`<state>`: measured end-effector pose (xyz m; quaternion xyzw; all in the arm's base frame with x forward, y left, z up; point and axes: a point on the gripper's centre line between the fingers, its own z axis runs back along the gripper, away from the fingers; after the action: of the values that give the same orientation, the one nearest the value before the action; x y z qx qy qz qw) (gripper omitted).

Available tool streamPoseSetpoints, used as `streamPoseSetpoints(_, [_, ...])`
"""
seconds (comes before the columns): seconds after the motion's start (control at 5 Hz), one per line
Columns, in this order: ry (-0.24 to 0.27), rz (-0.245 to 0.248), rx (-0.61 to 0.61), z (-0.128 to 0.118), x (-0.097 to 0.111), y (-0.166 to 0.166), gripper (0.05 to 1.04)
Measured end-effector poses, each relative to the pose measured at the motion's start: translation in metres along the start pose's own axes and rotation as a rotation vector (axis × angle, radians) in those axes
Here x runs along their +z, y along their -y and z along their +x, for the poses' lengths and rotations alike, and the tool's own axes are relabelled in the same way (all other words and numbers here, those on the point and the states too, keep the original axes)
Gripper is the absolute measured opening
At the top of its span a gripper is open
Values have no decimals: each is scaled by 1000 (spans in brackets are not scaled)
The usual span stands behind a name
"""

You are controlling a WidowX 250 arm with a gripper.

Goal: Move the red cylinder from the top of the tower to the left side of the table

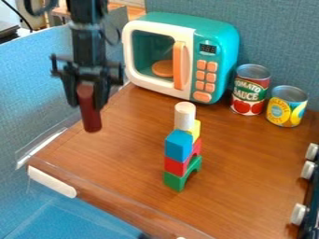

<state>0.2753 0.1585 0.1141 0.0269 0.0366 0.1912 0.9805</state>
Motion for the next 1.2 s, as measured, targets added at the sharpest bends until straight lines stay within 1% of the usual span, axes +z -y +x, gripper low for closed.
streamPoseSetpoints(0.2, [-40,-21,14,4,-31,4,545])
streamPoseSetpoints(0.4, [-121,-48,0,6,-62,10,545])
streamPoseSetpoints(0.6, [-114,-30,15,17,-68,8,545])
streamPoseSetpoints(0.8, [-109,-19,20,21,-68,6,545])
streamPoseSetpoints(1.0, [-118,-19,26,19,-71,7,600])
streamPoseSetpoints(1.2, [-130,-24,33,13,-72,11,893])
